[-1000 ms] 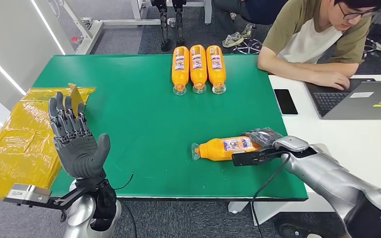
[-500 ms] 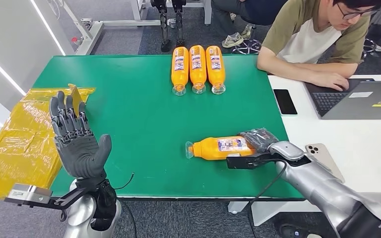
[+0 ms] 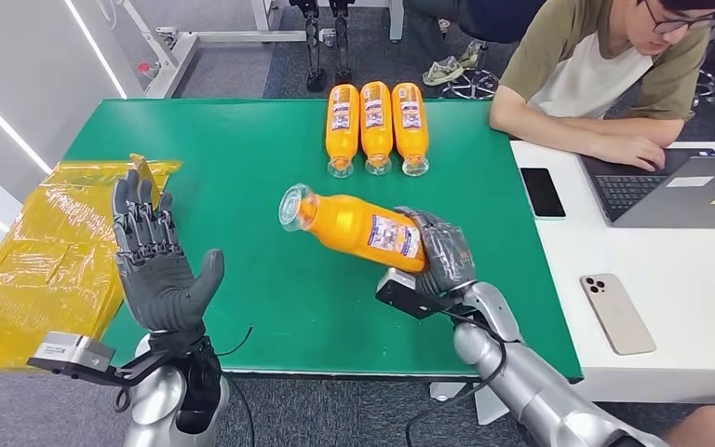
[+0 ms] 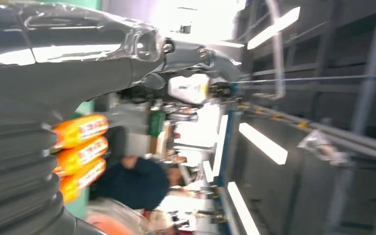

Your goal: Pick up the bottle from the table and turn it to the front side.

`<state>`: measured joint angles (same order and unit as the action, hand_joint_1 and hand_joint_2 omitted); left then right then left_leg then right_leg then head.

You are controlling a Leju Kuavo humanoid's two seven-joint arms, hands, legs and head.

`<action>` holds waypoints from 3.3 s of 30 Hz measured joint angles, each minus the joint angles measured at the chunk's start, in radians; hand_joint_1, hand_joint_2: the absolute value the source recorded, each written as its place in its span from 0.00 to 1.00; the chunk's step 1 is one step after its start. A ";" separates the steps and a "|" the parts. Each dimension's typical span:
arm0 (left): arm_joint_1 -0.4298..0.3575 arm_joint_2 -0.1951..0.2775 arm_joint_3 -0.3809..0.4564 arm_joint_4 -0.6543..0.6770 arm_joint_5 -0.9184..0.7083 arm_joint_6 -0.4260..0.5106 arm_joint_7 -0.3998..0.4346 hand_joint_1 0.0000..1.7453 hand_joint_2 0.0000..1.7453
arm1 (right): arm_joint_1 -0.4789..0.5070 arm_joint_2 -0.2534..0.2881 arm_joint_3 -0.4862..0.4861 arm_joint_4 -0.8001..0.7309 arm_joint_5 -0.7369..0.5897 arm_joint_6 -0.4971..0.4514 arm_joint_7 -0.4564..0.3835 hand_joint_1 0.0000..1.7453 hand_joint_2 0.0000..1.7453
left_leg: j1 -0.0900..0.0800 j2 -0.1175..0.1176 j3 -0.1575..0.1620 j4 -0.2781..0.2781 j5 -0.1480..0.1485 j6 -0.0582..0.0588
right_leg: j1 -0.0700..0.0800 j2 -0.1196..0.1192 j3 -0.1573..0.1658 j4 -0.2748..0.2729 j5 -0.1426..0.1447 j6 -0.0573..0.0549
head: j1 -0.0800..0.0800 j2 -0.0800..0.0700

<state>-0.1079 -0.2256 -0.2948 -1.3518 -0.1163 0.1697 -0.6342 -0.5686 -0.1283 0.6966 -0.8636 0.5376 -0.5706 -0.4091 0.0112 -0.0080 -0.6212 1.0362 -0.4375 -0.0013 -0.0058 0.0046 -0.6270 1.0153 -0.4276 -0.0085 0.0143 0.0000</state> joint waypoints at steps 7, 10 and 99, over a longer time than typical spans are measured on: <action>-0.011 -0.005 -0.029 0.034 0.008 -0.061 0.042 0.00 1.00 | 0.212 0.169 -0.216 -0.220 0.012 -0.099 -0.173 1.00 1.00 | 0.000 0.002 -0.001 0.000 -0.002 -0.001 | 0.000 0.001 -0.002 0.000 -0.002 0.000 | 0.000 0.000; -0.015 -0.005 -0.043 0.043 0.005 -0.097 0.057 0.00 1.00 | 0.273 0.205 -0.247 -0.283 0.008 -0.099 -0.140 1.00 1.00 | 0.000 0.002 -0.001 -0.001 -0.002 -0.001 | 0.000 0.001 -0.002 0.000 -0.003 0.000 | 0.000 0.000; -0.009 -0.021 -0.092 0.032 -0.178 -0.318 0.111 1.00 1.00 | 0.422 0.216 -0.105 -0.512 0.314 0.313 0.171 0.00 1.00 | 0.000 0.003 -0.002 -0.001 -0.003 -0.001 | 0.000 0.002 -0.003 0.000 -0.003 0.000 | 0.000 0.000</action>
<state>-0.1165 -0.2468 -0.3868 -1.3198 -0.2940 -0.1485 -0.5230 -0.1470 0.0880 0.5914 -1.3753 0.8512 -0.2574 -0.2381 0.0110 -0.0052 -0.6233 1.0354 -0.4403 -0.0021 -0.0061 0.0062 -0.6301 1.0153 -0.4303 -0.0084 0.0139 0.0000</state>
